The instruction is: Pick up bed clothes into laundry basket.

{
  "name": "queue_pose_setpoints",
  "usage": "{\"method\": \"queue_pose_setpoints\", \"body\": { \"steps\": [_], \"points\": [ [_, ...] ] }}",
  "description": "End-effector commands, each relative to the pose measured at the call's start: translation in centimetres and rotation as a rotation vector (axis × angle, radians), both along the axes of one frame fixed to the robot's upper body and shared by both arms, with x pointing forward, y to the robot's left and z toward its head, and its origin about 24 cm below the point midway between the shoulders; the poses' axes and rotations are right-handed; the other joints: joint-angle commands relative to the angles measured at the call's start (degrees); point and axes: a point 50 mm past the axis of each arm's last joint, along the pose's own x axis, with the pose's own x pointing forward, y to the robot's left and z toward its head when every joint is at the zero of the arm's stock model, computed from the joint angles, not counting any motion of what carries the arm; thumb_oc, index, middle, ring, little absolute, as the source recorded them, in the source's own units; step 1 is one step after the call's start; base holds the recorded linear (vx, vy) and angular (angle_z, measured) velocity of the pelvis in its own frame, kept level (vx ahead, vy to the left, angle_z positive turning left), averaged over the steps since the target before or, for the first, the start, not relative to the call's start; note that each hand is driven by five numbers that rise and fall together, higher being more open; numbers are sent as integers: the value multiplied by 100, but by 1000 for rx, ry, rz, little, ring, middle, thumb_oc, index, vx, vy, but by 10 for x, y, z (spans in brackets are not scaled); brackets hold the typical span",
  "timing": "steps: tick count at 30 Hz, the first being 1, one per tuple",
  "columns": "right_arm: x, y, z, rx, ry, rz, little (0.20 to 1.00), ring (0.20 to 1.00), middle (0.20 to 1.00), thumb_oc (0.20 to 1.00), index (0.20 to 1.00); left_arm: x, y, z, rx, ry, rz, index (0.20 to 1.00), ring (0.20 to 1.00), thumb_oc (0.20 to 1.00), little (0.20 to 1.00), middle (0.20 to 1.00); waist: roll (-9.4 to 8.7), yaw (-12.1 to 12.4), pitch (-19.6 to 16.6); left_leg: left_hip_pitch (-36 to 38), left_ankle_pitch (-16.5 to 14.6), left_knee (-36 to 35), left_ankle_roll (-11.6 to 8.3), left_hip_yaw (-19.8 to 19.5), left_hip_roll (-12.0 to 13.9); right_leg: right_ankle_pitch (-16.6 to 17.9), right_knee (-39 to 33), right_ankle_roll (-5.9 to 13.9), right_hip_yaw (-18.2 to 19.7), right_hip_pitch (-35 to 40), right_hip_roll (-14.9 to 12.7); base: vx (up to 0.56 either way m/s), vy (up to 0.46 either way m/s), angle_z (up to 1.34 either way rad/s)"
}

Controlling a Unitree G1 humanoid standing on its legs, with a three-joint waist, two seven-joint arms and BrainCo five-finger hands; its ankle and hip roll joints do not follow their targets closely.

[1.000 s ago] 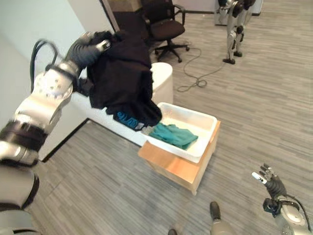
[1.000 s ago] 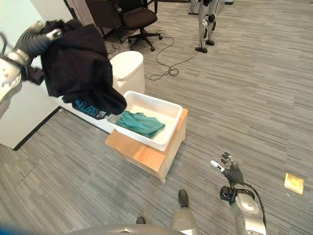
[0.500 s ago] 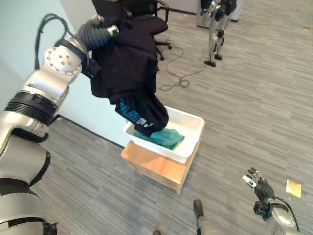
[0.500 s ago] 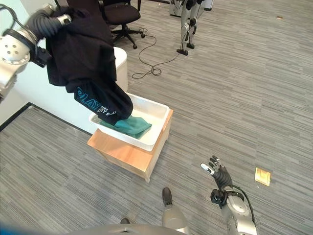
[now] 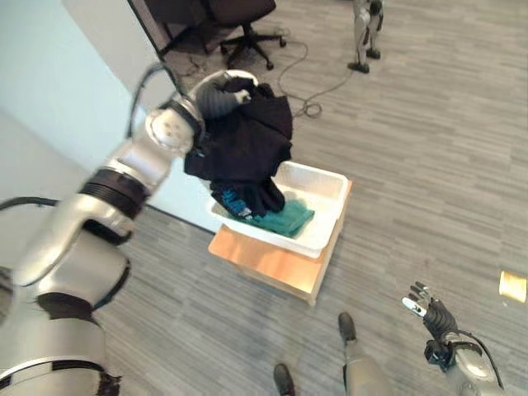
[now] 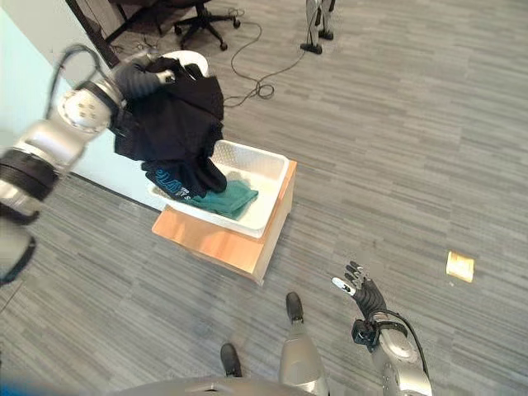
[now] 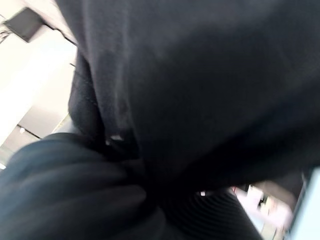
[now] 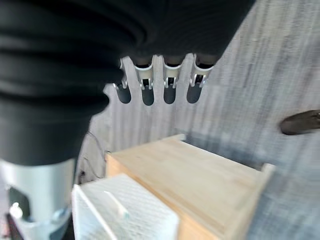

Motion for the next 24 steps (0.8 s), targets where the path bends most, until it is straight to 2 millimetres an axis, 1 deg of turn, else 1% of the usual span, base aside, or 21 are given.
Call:
{"method": "queue_pose_setpoints", "body": {
  "steps": [1, 2, 4, 5, 6, 8, 9, 11, 13, 15, 17, 19, 23, 24],
  "points": [
    [19, 0, 26, -38, -138, 33, 1000, 1000, 1000, 1000, 1000, -1, 36, 54, 2, -160, 166, 200, 200, 200, 200, 200, -260, -126, 355, -90, 290, 64, -62, 42, 87, -242, 107, 527, 192, 402, -69, -18, -2, -20],
    [18, 1, 26, -45, -133, 37, 1000, 1000, 1000, 1000, 1000, 1, 36, 50, 8, -152, 177, 200, 200, 200, 200, 200, -282, -148, 380, -128, 291, 64, -66, 68, 106, -228, 103, 524, 219, 350, -53, -35, -5, -27],
    [16, 1, 23, -57, -119, 32, 1000, 1000, 1000, 1000, 1000, 4, 42, 39, 9, -132, 234, 200, 200, 200, 200, 200, -386, -219, 493, -236, 312, 64, -80, 155, 160, -196, 100, 508, 304, 196, 0, -31, -8, -17],
    [16, 1, 23, -57, -120, 32, 1000, 1000, 1000, 1000, 1000, 4, 42, 38, 9, -132, 234, 200, 200, 200, 200, 200, -384, -215, 488, -241, 312, 64, -80, 160, 161, -195, 101, 507, 310, 188, 1, -38, -8, -26],
    [18, 0, 23, -62, -119, 29, 1000, 1000, 1000, 1000, 1000, 5, 43, 35, 9, -128, 252, 200, 200, 200, 200, 200, -453, -248, 552, -317, 328, 64, -93, 219, 189, -162, 99, 504, 343, 102, 28, -26, -8, -28],
    [17, 1, 23, -63, -118, 30, 1000, 1000, 1000, 1000, 1000, 6, 50, 30, 8, -111, 287, 200, 200, 200, 200, 200, -500, -270, 574, -329, 292, 64, -101, 268, 222, -177, 101, 513, 375, 60, 60, -11, -14, -16],
    [18, 2, 23, -62, -119, 30, 1000, 1000, 1000, 1000, 1000, 6, 50, 30, 9, -112, 288, 200, 200, 200, 200, 200, -507, -271, 559, -358, 319, 64, -103, 272, 217, -152, 94, 508, 382, 32, 56, 7, -10, -11],
    [17, 2, 22, -67, -120, 33, 1000, 1000, 1000, 1000, 1000, 5, 63, 25, 34, -94, 342, 200, 200, 200, 200, 200, -587, -293, 598, -370, 295, 64, -109, 310, 250, -166, 102, 511, 409, -21, 95, 9, -21, -12],
    [16, 3, 21, -69, -118, 41, 1000, 1000, 1000, 1000, 1000, 4, 67, 26, 76, -104, 360, 200, 200, 200, 200, 200, -636, -288, 626, -401, 293, 64, -110, 303, 258, -164, 99, 510, 408, -46, 98, 0, -26, -9],
    [16, 4, 20, -71, -114, 47, 1000, 1000, 1000, 1000, 1000, 2, 70, 30, 184, -127, 377, 200, 200, 200, 200, 200, -679, -276, 646, -421, 295, 64, -116, 283, 270, -157, 96, 513, 390, -61, 107, 0, -11, -3],
    [16, 6, 19, -65, -110, 53, 1000, 1000, 1000, 1000, 1000, 2, 69, 31, 252, -139, 384, 200, 200, 200, 200, 200, -734, -258, 662, -447, 296, 64, -115, 254, 284, -152, 94, 513, 373, -70, 117, -7, -16, 0],
    [17, 7, 19, -59, -112, 57, 1000, 1000, 1000, 1000, 1000, 2, 68, 30, 282, -143, 384, 200, 200, 200, 200, 200, -768, -246, 665, -476, 324, 64, -116, 239, 281, -129, 88, 505, 371, -88, 110, 0, 0, 0],
    [17, 12, 15, -45, -98, 80, 1000, 1000, 1000, 1000, 1000, 5, 68, 23, 331, -133, 419, 200, 200, 200, 200, 200, -910, -179, 714, -491, 299, 64, -98, 144, 302, -169, 91, 514, 308, -70, 132, -21, -22, 7],
    [17, 13, 15, -45, -99, 81, 1000, 1000, 1000, 1000, 1000, 5, 68, 23, 331, -134, 419, 200, 200, 200, 200, 200, -919, -183, 706, -514, 325, 64, -100, 145, 296, -146, 84, 509, 311, -90, 126, -30, -27, 7]
  ]
}}
